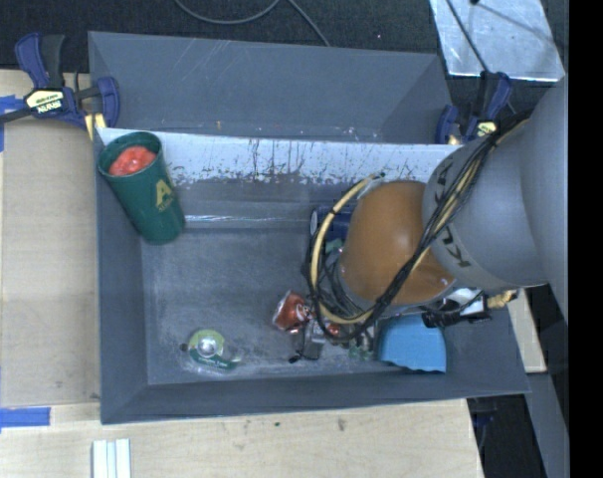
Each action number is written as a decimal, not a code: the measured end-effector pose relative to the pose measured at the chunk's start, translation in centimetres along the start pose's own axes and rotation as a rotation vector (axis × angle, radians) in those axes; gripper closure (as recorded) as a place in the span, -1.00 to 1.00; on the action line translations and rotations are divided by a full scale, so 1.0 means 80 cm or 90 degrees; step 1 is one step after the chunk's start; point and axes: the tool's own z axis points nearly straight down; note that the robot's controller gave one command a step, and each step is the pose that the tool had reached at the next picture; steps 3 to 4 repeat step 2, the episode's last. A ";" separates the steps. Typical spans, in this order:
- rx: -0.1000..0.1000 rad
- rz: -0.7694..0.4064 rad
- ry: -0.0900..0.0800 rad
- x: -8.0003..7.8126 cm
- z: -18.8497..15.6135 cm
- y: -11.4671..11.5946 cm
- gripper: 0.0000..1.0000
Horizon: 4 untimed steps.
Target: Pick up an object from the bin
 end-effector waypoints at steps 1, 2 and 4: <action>0.000 0.000 -0.001 -0.001 -0.011 0.000 1.00; 0.000 0.000 0.001 0.000 -0.023 0.000 1.00; 0.000 0.000 0.001 0.000 -0.023 0.000 1.00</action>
Offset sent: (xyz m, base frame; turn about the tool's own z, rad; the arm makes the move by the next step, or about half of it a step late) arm -0.0001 0.0000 0.0593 0.0000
